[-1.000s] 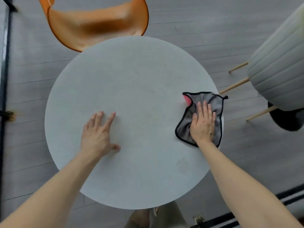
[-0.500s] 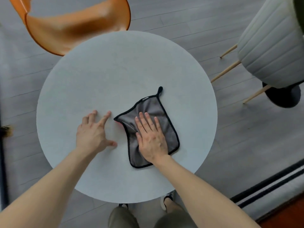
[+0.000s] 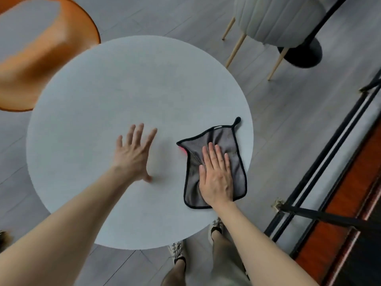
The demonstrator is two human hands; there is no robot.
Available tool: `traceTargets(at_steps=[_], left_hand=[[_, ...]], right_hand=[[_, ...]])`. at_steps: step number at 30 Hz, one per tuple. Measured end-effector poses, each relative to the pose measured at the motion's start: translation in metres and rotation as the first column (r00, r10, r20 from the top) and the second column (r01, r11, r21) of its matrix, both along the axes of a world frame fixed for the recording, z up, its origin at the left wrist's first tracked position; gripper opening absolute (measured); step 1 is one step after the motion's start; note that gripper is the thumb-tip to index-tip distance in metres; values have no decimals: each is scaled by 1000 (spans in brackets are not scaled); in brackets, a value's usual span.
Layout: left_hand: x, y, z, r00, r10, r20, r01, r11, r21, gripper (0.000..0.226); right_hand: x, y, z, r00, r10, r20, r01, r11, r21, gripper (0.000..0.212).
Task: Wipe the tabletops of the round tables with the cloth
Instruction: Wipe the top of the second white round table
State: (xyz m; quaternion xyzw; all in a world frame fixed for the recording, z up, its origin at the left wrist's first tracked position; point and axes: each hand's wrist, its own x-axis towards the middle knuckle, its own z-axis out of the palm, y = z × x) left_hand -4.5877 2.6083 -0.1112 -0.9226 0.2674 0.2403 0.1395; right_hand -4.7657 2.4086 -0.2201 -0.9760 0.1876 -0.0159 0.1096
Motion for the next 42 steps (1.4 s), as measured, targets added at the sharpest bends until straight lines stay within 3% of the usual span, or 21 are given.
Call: traceTargets(at_steps=[3,6,14,23,29,34,42], left_hand=[[13,-45,4,980,-195,-31,196,980,36,170],[34,-93,7,989,-149,5,149,988,-45,170],[43,-120,-2,976,-217,11,217,976,-28,173],[50,-123,-3,983,-183,-11,182,983,-28,174],[55,-122,-3,985,-173,-20,172,985,-32,175],[49,-127,-3,984,-176,-29,174,984,-41,176],[54,-126,-5,985,-171,-10,170,983,-67,178]], right_hand=[[-2,0,4,998,-65,-10,65,998,-9,63],[11,0,9,997,-70,-19,70,997,-10,63],[14,-22,11,995,-95,-27,95,995,10,64],[227,-136,8,985,-160,64,161,987,-13,65],[315,-139,11,999,-12,47,13,1000,-20,66],[295,-162,11,997,75,36,-75,997,-6,66],[165,-171,13,990,-121,67,121,993,-2,63]])
